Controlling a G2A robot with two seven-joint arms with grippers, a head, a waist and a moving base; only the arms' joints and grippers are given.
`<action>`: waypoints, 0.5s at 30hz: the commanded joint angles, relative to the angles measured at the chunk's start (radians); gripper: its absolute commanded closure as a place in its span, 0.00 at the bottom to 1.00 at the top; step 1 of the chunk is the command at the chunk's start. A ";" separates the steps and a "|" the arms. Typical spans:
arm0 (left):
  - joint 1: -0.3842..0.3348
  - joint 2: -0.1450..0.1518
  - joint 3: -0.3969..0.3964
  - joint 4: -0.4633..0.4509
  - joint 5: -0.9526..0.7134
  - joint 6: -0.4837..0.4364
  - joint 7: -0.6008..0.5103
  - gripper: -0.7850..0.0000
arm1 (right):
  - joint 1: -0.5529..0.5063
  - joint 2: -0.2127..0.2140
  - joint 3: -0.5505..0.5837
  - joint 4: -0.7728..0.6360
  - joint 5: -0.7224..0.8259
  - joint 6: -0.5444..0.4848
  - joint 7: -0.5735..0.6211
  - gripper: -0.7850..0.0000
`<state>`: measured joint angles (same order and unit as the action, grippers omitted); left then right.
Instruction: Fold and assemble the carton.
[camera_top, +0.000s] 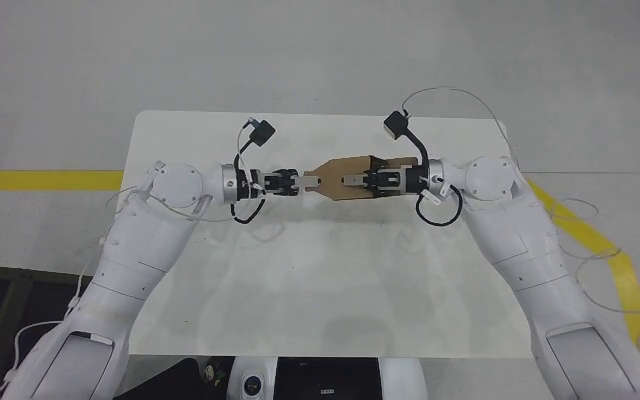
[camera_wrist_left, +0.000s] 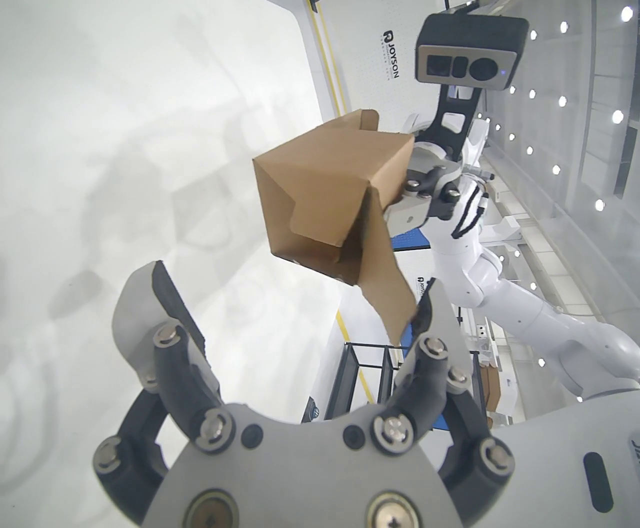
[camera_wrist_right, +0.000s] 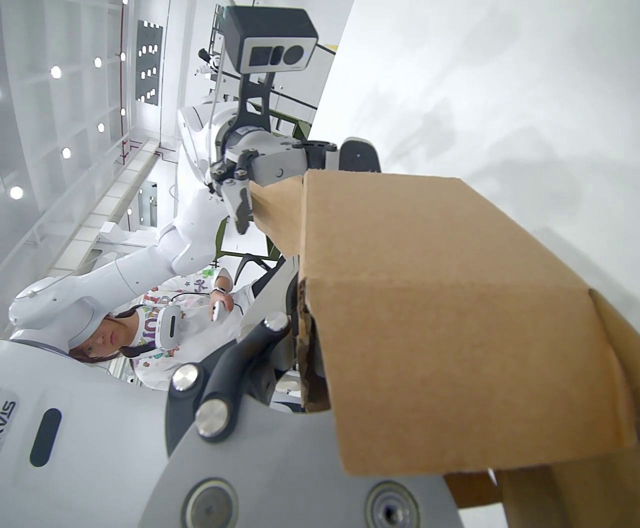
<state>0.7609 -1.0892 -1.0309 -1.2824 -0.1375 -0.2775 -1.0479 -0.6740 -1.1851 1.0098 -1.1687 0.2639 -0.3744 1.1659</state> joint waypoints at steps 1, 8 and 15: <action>0.000 0.000 0.002 0.013 0.006 -0.005 0.002 0.00 | -0.003 0.000 0.005 -0.001 0.025 -0.003 0.009 1.00; 0.012 0.005 -0.017 0.031 0.004 -0.004 0.002 0.00 | -0.002 0.000 0.008 -0.020 0.078 -0.002 0.043 1.00; 0.023 0.008 -0.027 0.022 -0.007 -0.001 -0.003 0.00 | 0.000 -0.005 -0.001 -0.022 0.119 -0.013 0.047 1.00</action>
<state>0.7819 -1.0815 -1.0570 -1.2595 -0.1417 -0.2796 -1.0503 -0.6742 -1.1894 1.0102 -1.1908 0.3764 -0.3867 1.2122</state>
